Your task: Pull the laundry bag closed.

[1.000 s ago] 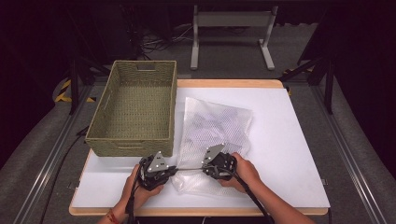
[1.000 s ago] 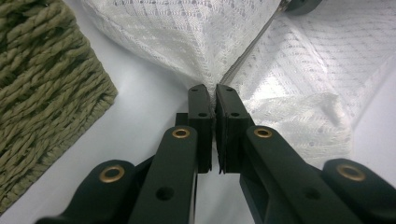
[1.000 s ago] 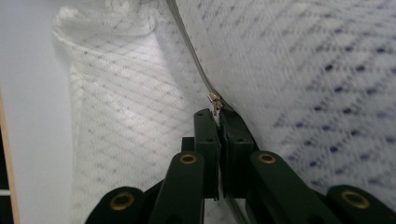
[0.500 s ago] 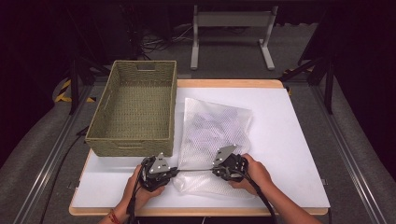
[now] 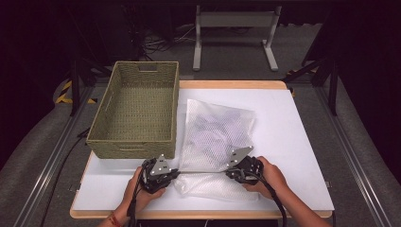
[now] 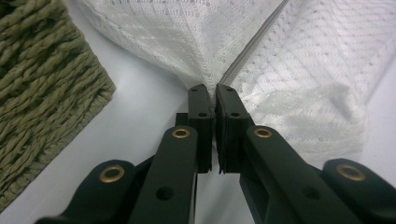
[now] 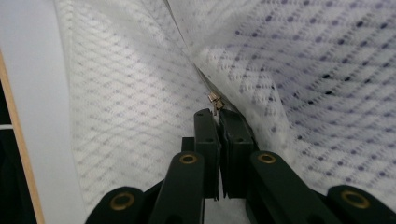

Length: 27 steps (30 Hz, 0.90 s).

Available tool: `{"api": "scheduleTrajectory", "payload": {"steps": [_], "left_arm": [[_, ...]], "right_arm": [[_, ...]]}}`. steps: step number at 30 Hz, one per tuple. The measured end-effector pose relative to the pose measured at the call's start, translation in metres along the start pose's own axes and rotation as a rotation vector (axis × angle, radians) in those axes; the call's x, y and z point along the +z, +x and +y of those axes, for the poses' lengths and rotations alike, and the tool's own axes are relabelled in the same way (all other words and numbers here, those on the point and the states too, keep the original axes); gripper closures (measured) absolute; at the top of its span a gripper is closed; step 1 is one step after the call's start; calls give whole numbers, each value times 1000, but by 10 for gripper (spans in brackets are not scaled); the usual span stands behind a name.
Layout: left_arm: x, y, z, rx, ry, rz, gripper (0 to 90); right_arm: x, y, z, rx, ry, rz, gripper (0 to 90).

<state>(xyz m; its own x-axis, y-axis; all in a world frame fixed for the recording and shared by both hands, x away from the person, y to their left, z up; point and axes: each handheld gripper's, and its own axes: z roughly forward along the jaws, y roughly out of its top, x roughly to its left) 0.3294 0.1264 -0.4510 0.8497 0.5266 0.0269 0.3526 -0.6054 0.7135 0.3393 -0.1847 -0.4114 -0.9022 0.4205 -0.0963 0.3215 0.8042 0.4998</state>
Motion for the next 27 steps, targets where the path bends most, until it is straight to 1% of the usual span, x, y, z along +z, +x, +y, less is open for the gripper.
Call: {"api": "scheduleTrajectory", "payload": {"steps": [3, 7, 8, 10, 13, 14, 18, 21, 22, 23, 24, 25, 26, 27], "left_arm": [[0, 0, 0, 2, 0, 2, 857], [-1, 0, 0, 2, -1, 4, 857], [-1, 0, 0, -1, -2, 4, 857], [-1, 0, 0, -1, -2, 4, 857], [0, -1, 0, -3, 1, 3, 857], [0, -1, 0, -3, 1, 3, 857], [0, -2, 0, 2, 2, 4, 857], [-1, -3, -1, 5, 2, 8, 857], [-1, -4, -1, 12, 4, 11, 857], [-1, -4, -1, 16, 1, 11, 857], [-1, -5, -1, 18, -1, 11, 857], [-1, -6, -1, 21, 4, 11, 857], [-1, -6, -1, 25, 5, 16, 857], [-1, -6, -1, 20, 4, 10, 857]], "right_arm": [[-3, 0, -5, 1, 5, -3, 871], [-9, 0, -12, 23, -3, -2, 872], [-11, -1, -13, 27, -4, -8, 871], [-13, -1, -15, 29, -2, -6, 872], [-14, 0, -24, 46, 5, -4, 872], [-14, 0, -24, 46, 5, -4, 872], [-20, 0, -32, 62, 4, -13, 871], [-22, 0, -35, 68, 2, -9, 871], [-23, 0, -37, 73, 1, -14, 872], [-24, -1, -39, 81, -2, -1, 872], [-24, -1, -40, 74, -3, -4, 871], [-25, -1, -41, 80, -3, 0, 871], [-26, 0, -41, 75, 2, -15, 872], [-27, 0, -42, 72, 7, -20, 872]]}}
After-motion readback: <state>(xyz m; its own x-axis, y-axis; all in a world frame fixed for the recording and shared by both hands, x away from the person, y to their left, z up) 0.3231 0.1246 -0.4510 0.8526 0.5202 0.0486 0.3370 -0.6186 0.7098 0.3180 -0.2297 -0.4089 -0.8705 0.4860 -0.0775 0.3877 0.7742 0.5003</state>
